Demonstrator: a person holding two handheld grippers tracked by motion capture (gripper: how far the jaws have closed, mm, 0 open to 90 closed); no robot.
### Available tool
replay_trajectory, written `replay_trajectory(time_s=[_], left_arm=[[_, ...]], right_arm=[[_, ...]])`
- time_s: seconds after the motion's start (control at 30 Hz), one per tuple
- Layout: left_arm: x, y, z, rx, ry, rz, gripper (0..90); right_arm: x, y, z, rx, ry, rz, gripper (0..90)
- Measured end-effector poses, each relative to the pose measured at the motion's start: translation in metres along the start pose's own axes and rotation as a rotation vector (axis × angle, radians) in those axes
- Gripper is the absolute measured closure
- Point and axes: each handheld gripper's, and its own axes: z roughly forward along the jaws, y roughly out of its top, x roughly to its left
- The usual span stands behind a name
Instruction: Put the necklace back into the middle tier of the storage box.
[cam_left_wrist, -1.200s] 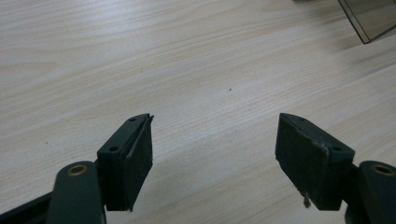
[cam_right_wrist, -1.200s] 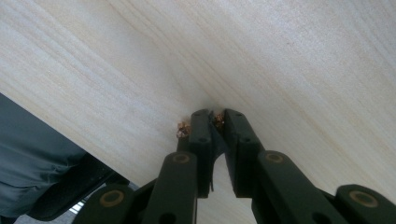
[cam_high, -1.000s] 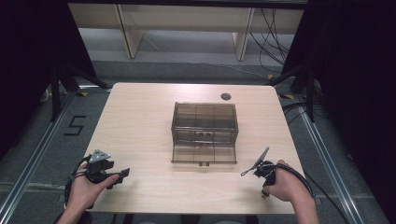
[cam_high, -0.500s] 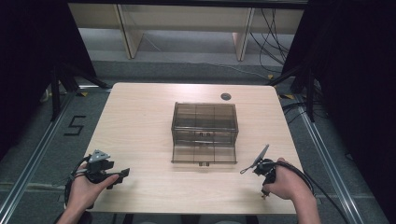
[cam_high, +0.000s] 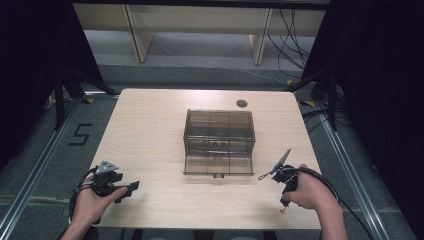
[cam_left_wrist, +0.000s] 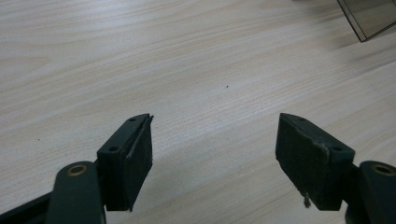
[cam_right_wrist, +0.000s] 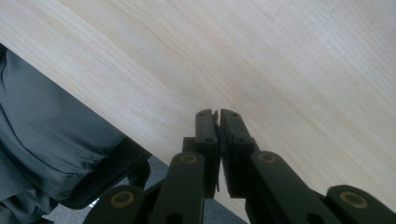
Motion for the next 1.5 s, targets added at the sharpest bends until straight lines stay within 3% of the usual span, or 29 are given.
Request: replay_trajectory(time_s=[0.1,0.13,0.23,0.3,0.37,0.4,0.53,0.57,0.63,0.67,0.7,0.73,0.77,0.8,0.87,0.93,1.0,1.03,1.1,1.17,1.2,1.23,1.27,1.37,1.4,1.5], left_arm=[[0.000,0.000,0.000,-0.001,-0.001,-0.003,27.3],[-0.002,0.000,0.002,-0.017,-0.002,-0.027,27.2],[0.001,0.000,0.001,0.001,-0.008,-0.010,27.3],[0.000,0.000,0.002,-0.014,-0.009,-0.031,27.3],[0.000,0.000,0.001,-0.005,-0.008,-0.016,27.3],[-0.001,0.000,0.002,-0.015,-0.005,-0.031,27.2],[0.000,-0.001,0.002,-0.009,-0.012,-0.032,27.2],[0.000,-0.001,0.002,-0.011,-0.012,-0.039,27.3],[0.000,-0.001,0.001,-0.007,-0.009,-0.028,27.3],[0.001,-0.001,0.000,0.002,-0.008,-0.018,27.3],[0.000,-0.001,0.001,-0.005,-0.010,-0.030,27.3],[0.000,-0.001,0.001,-0.005,-0.010,-0.030,27.3],[0.000,0.000,0.001,0.003,-0.013,-0.014,27.3],[-0.001,-0.001,0.002,-0.015,-0.014,-0.033,27.3],[0.000,0.000,0.001,0.006,-0.016,-0.012,27.3],[0.000,-0.001,0.001,0.000,-0.013,-0.014,27.3],[0.000,-0.001,0.001,0.000,-0.014,-0.017,27.3],[0.000,-0.001,0.000,0.002,-0.014,-0.013,27.2],[0.000,0.000,0.000,0.004,-0.016,-0.010,27.3],[0.000,0.000,0.000,0.008,-0.016,-0.006,27.3],[-0.002,-0.001,0.002,-0.018,-0.017,-0.025,27.3],[-0.003,-0.001,0.002,-0.020,-0.016,-0.032,27.3],[-0.001,0.000,0.000,0.007,-0.015,-0.005,27.3],[-0.001,0.000,0.001,0.003,-0.015,-0.009,27.3],[-0.003,-0.001,0.002,-0.016,-0.017,-0.028,27.3],[-0.002,0.000,0.001,0.003,-0.019,-0.009,27.2]], right_arm=[[0.001,0.001,-0.003,-0.005,0.004,0.008,86.8],[0.001,0.001,-0.004,-0.004,0.006,0.007,86.8],[0.000,0.003,-0.010,-0.013,0.000,-0.012,86.8],[0.001,0.004,-0.015,-0.014,-0.002,-0.008,86.8],[0.001,0.004,-0.016,-0.008,-0.001,0.001,86.9],[0.000,0.005,-0.018,-0.007,-0.003,-0.026,86.8],[0.000,0.007,-0.023,-0.006,-0.007,-0.028,86.8],[0.002,0.008,-0.024,0.002,-0.004,-0.002,86.8],[0.000,0.010,-0.026,0.004,-0.006,-0.026,86.8],[0.002,0.011,-0.028,0.007,-0.006,-0.007,86.8],[0.000,0.013,-0.030,0.002,-0.002,-0.051,86.8],[0.000,0.013,-0.030,0.002,-0.002,-0.051,86.8],[0.003,0.014,-0.031,0.014,-0.002,-0.012,86.8],[0.001,0.016,-0.032,0.016,-0.011,-0.039,86.8],[0.004,0.018,-0.035,0.019,-0.014,-0.018,86.9],[0.004,0.019,-0.037,0.010,-0.009,-0.043,86.8],[0.006,0.022,-0.037,0.018,-0.015,-0.026,86.8],[0.006,0.023,-0.037,0.020,-0.009,-0.050,86.9],[0.008,0.024,-0.037,0.019,-0.015,-0.026,86.8],[0.008,0.025,-0.038,0.019,-0.013,-0.045,86.8],[0.008,0.025,-0.038,0.014,-0.019,-0.057,86.8],[0.011,0.026,-0.038,0.017,-0.013,-0.035,86.8],[0.010,0.027,-0.038,0.017,-0.014,-0.053,86.9],[0.010,0.027,-0.039,0.017,-0.015,-0.047,86.8],[0.011,0.028,-0.040,0.016,-0.017,-0.041,86.8],[0.011,0.029,-0.041,0.012,-0.021,-0.054,86.8]])
